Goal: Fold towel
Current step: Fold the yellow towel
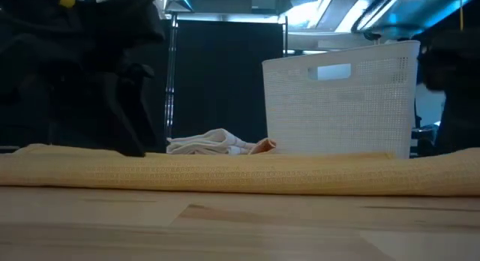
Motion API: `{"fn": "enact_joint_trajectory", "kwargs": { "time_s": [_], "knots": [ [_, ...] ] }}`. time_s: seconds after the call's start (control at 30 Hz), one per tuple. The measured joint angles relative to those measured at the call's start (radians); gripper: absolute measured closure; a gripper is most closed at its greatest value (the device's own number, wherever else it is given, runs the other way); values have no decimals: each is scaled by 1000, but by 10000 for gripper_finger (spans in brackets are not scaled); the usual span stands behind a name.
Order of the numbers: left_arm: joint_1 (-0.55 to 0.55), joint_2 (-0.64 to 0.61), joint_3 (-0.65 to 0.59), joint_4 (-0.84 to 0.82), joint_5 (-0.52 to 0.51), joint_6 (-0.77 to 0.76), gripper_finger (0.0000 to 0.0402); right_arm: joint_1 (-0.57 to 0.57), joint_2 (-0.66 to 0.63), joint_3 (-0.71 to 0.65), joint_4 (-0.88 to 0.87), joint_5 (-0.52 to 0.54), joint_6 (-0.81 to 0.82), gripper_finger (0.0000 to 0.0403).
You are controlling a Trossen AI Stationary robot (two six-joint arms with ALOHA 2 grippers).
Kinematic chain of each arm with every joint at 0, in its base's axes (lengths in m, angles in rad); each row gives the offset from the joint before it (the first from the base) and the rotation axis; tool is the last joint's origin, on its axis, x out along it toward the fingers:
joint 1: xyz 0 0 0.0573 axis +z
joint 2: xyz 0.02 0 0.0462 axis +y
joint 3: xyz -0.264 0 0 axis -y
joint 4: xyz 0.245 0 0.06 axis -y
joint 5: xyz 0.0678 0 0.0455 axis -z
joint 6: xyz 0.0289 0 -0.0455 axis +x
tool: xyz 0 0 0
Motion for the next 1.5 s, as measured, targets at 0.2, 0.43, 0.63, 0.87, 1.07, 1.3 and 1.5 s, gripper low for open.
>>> {"fn": "enact_joint_trajectory", "kwargs": {
  "time_s": [0.2,0.43,0.63,0.87,1.07,1.3,1.5],
  "knots": [
    [6,37,0,29,1,27,210,-2,0,-145,263,41,71,180],
    [6,45,0,31,1,26,210,-29,2,-174,300,37,143,180],
    [5,45,0,31,1,27,210,-90,25,-173,327,-23,96,180],
    [6,45,0,34,1,30,210,-139,91,-174,465,-1,-18,182],
    [15,45,0,152,1,97,210,-142,112,-177,485,14,-68,246],
    [91,45,0,327,76,211,210,-143,118,-182,559,19,-190,388],
    [177,48,0,411,152,260,210,-143,118,-182,573,22,-195,383]
  ]
}}
